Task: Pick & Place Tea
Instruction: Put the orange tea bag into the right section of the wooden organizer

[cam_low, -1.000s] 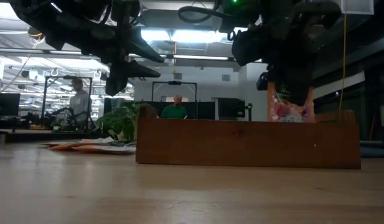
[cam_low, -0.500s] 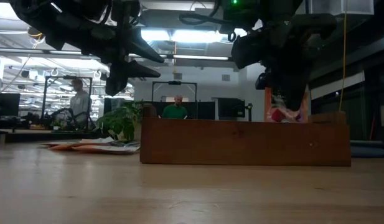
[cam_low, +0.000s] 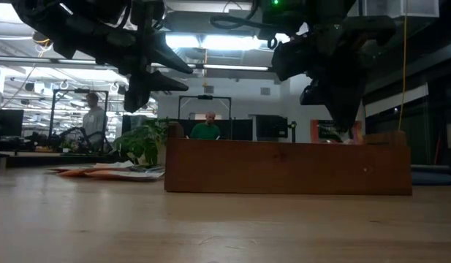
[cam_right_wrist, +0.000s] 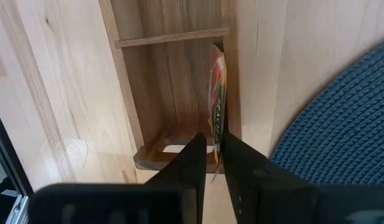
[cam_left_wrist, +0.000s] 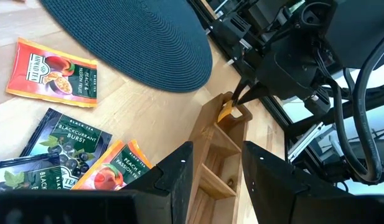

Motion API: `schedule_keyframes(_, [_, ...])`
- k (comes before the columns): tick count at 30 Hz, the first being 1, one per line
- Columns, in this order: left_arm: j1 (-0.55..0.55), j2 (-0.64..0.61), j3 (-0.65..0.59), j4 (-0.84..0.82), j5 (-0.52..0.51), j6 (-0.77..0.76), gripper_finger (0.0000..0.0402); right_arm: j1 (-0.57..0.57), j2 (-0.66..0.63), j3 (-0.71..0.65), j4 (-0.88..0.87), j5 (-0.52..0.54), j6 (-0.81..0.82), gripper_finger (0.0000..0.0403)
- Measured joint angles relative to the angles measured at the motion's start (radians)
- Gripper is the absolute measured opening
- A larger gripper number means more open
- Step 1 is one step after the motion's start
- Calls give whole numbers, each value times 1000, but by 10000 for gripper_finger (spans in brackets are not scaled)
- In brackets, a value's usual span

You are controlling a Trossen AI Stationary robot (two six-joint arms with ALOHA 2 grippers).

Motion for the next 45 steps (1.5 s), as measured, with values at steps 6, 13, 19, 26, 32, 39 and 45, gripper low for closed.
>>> schedule_keyframes(6, [0, 0, 0, 0, 0, 0, 132, 0, 0, 0, 0, 0, 1, 61])
schedule_keyframes(13, [0, 0, 1, -6, 0, 0, 132, 0, -6, 14, 11, 3, 0, 62])
schedule_keyframes(19, [0, 0, 1, -21, 0, 0, 132, 0, -6, 77, 3, 3, 1, 62])
schedule_keyframes(26, [0, 0, 1, -68, 3, 38, 132, -9, -6, 147, 62, 2, 34, 62])
schedule_keyframes(32, [0, 0, 1, -89, -14, 46, 117, -75, -6, 146, 227, 2, 152, 63])
schedule_keyframes(39, [-55, 38, 1, -121, -123, 65, 45, -155, -6, 63, 484, -53, 322, 63])
schedule_keyframes(45, [-116, 163, 25, -120, -163, 84, 5, -173, -6, -69, 678, -150, 444, 63])
